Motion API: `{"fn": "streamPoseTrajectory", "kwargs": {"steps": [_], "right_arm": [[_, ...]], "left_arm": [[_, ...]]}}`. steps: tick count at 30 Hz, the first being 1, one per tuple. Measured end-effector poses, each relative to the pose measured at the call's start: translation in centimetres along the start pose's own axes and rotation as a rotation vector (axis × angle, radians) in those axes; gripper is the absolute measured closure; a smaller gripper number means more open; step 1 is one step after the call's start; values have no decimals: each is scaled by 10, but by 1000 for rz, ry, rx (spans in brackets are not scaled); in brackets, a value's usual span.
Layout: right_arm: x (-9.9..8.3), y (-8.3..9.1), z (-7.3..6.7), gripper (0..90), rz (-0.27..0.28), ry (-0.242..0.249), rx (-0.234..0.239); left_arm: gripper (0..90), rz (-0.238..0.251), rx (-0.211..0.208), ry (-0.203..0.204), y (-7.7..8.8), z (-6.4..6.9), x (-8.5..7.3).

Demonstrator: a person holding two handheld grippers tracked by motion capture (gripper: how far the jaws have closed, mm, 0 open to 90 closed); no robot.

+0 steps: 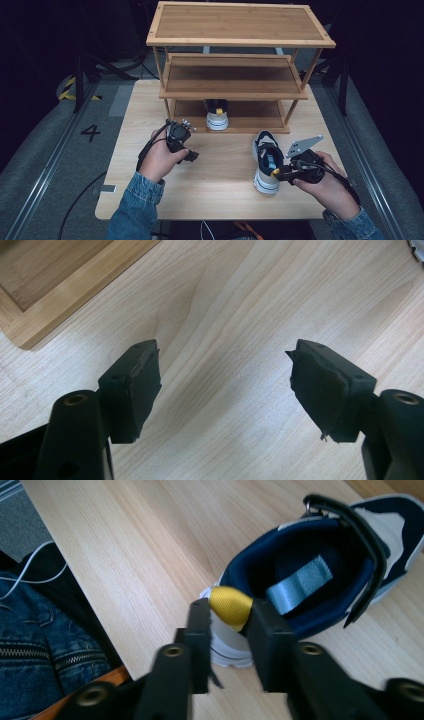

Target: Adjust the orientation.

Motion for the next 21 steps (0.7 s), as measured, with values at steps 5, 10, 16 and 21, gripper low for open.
{"fn": "streamPoseTrajectory", "kwargs": {"steps": [5,10,16,21], "right_arm": [[9,-5,3,510,40,36,-50],[9,-21,1,510,5,43,-20],[8,-43,1,515,-60,30,4],[5,-59,0,527,-105,22,37]], "left_arm": [[281,-9,-3,6,-1,0,-3],[279,-7,-1,18,0,-1,-6],[272,-6,0,37,2,-3,-12],[266,-10,0,40,2,-6,-17]]}}
Point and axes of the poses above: each handheld gripper's, and its own axes: y roughly backward along the jaws, x roughly out of its top, z roughly to its right, the point moved 7 cm from there along -y, roughly forward along the jaws, and after that the axes turned 3 degrees about -x, right-handed, at the moved point
